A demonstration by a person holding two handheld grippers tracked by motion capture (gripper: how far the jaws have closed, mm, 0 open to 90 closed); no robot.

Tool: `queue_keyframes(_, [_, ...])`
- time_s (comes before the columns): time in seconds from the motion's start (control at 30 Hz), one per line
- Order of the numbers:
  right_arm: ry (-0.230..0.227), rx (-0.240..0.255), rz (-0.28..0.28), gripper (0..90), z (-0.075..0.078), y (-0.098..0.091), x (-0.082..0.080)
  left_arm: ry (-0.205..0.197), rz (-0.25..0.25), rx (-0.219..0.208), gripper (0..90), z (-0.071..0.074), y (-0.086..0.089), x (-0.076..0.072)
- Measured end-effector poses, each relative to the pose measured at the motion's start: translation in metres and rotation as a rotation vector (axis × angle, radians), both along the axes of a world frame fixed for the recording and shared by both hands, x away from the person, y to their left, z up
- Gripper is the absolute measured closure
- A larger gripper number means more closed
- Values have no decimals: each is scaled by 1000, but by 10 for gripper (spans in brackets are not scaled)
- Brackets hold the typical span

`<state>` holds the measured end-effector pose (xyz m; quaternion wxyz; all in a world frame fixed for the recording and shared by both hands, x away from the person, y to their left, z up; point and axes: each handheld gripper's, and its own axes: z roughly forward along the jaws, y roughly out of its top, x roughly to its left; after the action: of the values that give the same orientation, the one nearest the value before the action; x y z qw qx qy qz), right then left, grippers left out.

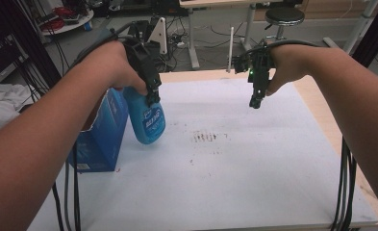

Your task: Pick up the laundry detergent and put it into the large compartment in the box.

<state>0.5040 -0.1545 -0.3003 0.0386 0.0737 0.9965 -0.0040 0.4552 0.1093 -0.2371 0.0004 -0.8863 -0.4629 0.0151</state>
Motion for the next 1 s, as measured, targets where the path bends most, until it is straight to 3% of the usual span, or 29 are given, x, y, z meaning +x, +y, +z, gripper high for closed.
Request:
queue_keyframes(0.63, [2, 1, 5, 29, 1, 5, -3, -26, 36, 6, 377, 93, 32, -20])
queue_keyframes(0.87, [1, -7, 13, 29, -1, 8, -3, -59, 109, 13, 377, 113, 46, -26])
queue_keyframes(0.9, [2, -8, 20, 29, -1, 10, -3, -60, 149, 16, 377, 118, 53, -27])
queue_keyframes(1.0, [1, -1, 15, 29, -1, 11, -3, -68, 186, 25, 377, 127, 64, -29])
